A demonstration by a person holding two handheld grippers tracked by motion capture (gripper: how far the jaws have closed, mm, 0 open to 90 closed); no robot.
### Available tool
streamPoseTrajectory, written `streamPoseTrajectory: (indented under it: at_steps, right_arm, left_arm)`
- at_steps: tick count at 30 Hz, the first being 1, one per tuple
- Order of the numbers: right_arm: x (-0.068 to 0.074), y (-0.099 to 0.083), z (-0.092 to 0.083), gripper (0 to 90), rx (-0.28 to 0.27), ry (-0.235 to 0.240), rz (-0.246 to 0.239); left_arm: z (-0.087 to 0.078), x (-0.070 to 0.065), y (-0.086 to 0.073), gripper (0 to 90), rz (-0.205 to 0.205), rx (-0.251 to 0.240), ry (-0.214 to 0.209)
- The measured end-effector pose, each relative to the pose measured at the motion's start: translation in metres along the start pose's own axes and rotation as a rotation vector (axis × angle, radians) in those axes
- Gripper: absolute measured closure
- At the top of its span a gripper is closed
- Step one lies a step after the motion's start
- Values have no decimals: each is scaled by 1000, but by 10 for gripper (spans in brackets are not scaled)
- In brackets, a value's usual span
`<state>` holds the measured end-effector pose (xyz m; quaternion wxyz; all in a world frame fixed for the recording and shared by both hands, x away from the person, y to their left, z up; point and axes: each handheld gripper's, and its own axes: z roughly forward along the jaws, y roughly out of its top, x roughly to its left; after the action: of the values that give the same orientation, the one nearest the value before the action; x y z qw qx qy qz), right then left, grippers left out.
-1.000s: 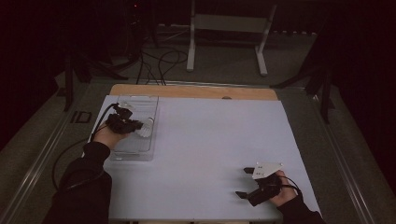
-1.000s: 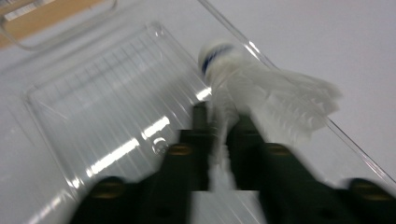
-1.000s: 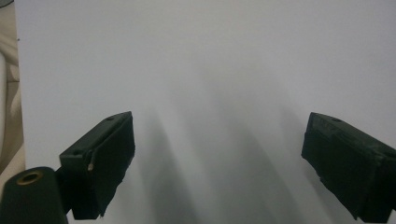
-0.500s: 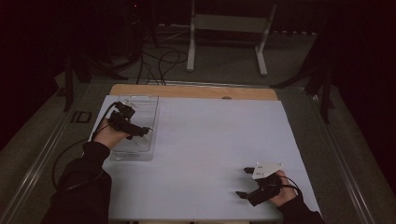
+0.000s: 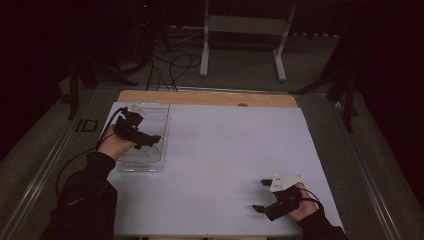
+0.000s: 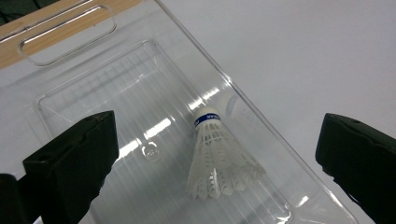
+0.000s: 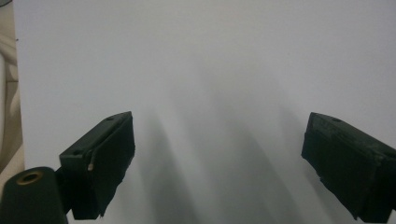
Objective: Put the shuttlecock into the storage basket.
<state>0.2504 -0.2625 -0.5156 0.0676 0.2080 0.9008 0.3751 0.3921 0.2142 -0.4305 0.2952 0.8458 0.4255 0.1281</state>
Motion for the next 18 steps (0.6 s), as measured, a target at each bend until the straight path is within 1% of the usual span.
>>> streamPoseTrajectory:
  at_steps: [6, 7, 10, 14, 16, 18]
  right_arm:
    - [0, 0, 0, 96, 3, 0, 2]
    - [0, 0, 0, 96, 3, 0, 2]
    - [0, 0, 1, 96, 3, 1, -1]
    - [0, 0, 1, 95, 1, 3, 1]
    - [0, 0, 1, 95, 4, -5, -2]
    - [0, 0, 1, 95, 2, -4, 1]
  left_arm:
    - [-1, 0, 0, 2, -2, 1, -10]
    - [-1, -1, 0, 2, -7, 2, -16]
    - [-2, -2, 1, 2, -5, -1, -16]
    - [-5, -4, 3, 2, 8, 1, -31]
    - [-6, -5, 4, 2, 14, -6, -48]
    - [-8, -7, 5, 2, 24, -17, -55]
